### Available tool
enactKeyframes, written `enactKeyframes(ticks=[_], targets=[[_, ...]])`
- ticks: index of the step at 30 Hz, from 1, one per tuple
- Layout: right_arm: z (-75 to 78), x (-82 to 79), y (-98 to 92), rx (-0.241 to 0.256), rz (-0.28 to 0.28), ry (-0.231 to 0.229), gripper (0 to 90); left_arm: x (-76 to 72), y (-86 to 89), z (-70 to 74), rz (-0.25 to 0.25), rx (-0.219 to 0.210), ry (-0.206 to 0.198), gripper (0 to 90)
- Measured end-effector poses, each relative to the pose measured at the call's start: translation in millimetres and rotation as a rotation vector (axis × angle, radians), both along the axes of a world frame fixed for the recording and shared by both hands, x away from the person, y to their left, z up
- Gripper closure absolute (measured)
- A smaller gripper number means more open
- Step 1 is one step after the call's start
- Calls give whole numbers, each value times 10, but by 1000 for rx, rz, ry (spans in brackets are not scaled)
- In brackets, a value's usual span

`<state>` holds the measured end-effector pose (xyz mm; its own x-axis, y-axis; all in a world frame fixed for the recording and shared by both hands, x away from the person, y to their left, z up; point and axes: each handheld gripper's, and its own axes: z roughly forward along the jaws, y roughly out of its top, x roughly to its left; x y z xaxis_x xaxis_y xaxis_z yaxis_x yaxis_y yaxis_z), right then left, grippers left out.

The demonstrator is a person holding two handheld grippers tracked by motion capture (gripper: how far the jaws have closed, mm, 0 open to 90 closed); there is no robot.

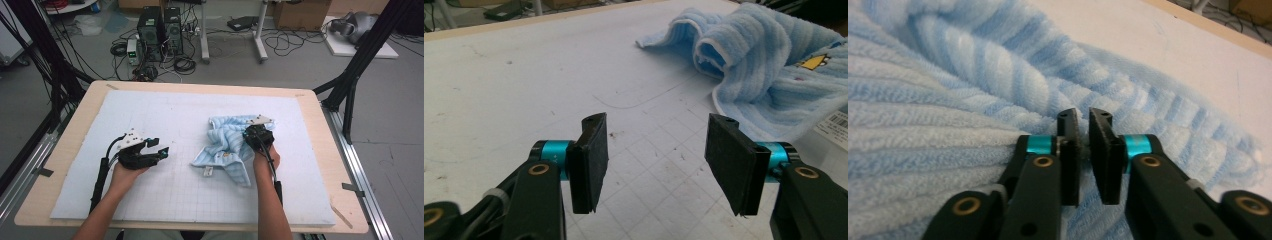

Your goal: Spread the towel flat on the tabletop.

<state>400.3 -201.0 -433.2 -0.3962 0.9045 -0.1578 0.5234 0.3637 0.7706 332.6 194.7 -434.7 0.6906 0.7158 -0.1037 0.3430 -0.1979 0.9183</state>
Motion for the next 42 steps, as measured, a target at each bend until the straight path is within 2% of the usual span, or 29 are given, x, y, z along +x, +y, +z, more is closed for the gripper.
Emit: enactKeyframes(ticks=[3,5,7,8,9,10,13,14,15,17,20,21,22,26,29,30,33,36,40,42], targets=[[57,-52,-17,22,17,-28,663,4,-16,-5,-14,2,7,458],[152,-151,-67,67,22,-66,595,9,-35,-12,-23,-2,14,484],[186,-186,-83,81,25,-73,581,15,-70,-18,-36,-3,20,489],[268,-277,-119,94,33,-105,567,17,-101,-19,-47,-1,26,498],[268,-277,-119,94,33,-105,567,19,-124,-19,-54,0,28,498],[290,-312,-133,96,38,-124,563,17,-161,-17,-61,0,32,500],[325,-462,-182,93,50,-142,532,21,-282,-19,-87,6,38,508],[318,-508,-204,89,52,-142,515,22,-319,-25,-95,8,42,508],[293,-596,-253,92,45,-126,460,17,-354,-32,-102,18,49,509],[286,-629,-274,95,41,-116,430,3,-430,-55,-123,45,61,509],[250,-821,-377,131,15,-132,390,-13,-532,-83,-145,90,83,514],[209,-942,-447,149,-2,-119,363,-20,-577,-91,-145,102,87,515],[209,-942,-447,149,-2,-119,363,-23,-624,-98,-148,112,85,515],[146,-1165,-550,150,0,-102,359,-41,-835,-123,-164,178,90,517],[130,-1275,-603,147,7,-100,354,-55,-957,-159,-165,244,97,526],[129,-1304,-618,151,13,-100,351,-68,-981,-157,-169,262,86,548],[136,-1370,-646,158,18,-107,347,-102,-1004,-151,-180,262,91,669],[131,-1413,-655,164,21,-107,343,-158,-1026,-150,-183,270,79,794],[97,-1430,-614,163,30,-99,343,-196,-968,-125,-174,283,92,814],[77,-1423,-591,163,34,-92,344,-246,-875,-109,-166,289,95,814]])
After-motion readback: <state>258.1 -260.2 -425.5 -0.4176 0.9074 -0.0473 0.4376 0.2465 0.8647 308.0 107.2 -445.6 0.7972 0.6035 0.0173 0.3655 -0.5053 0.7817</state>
